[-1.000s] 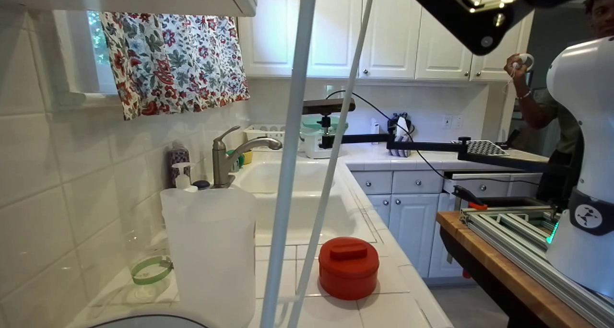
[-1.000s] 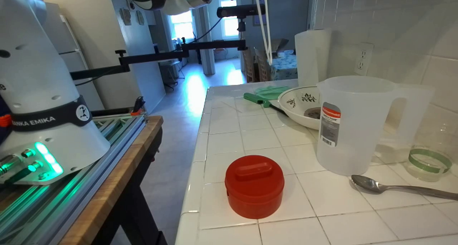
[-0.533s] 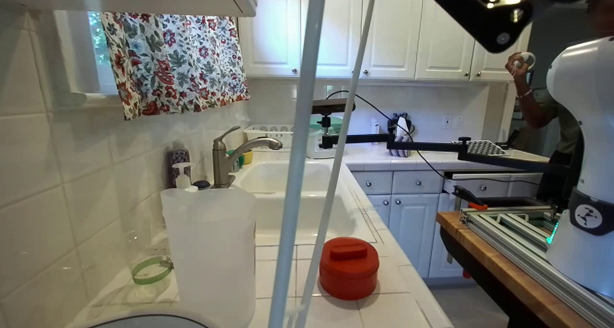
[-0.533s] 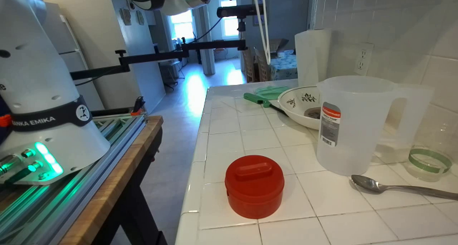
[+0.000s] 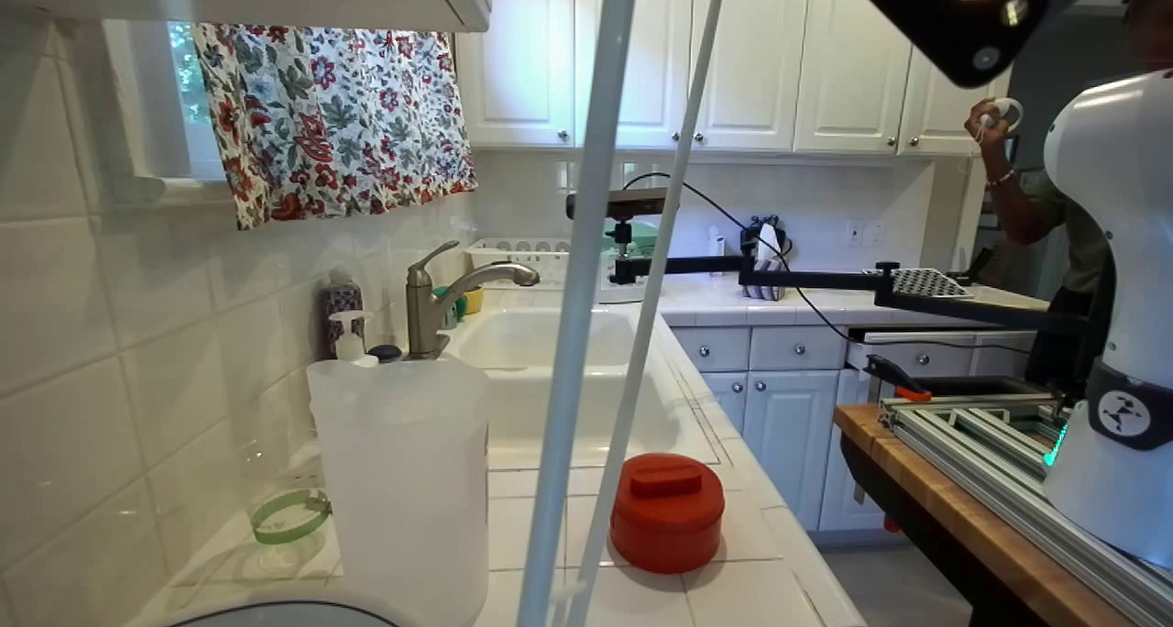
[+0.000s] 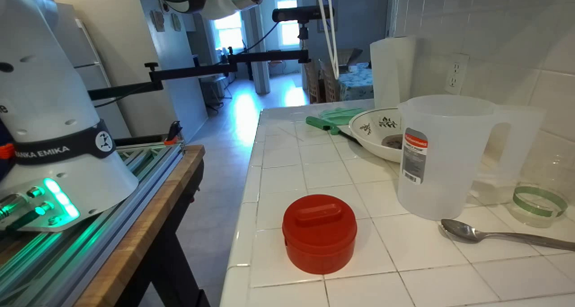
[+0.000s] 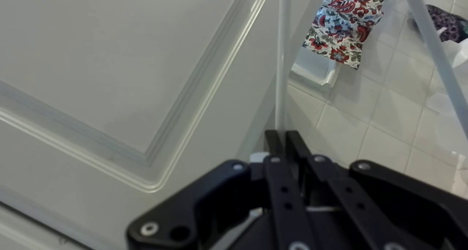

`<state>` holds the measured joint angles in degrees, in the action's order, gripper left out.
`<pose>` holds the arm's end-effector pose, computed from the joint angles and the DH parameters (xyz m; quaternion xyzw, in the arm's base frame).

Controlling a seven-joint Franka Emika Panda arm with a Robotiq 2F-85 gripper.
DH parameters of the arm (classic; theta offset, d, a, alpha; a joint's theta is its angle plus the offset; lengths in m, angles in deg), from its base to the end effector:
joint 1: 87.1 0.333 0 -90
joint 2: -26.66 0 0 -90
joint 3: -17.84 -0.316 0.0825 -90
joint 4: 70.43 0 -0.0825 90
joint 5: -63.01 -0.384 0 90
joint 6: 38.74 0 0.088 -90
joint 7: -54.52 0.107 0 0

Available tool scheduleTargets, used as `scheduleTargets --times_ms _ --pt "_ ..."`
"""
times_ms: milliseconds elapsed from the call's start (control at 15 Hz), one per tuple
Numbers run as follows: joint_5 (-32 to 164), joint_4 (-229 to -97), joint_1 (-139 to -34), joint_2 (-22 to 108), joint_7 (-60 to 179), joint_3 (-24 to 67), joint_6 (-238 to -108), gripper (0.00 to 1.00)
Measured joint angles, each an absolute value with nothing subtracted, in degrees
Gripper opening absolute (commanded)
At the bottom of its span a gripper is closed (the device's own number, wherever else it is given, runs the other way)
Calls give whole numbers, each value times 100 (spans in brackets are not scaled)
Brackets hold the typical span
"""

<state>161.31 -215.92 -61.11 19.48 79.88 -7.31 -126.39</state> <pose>0.3525 0.2643 0.3739 0.4920 0.4110 0.2098 0.7382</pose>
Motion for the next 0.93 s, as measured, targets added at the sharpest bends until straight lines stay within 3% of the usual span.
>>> scheduleTargets --times_ms 933 --pt "16131 -21592 -6102 1923 7988 -732 -12584 2"
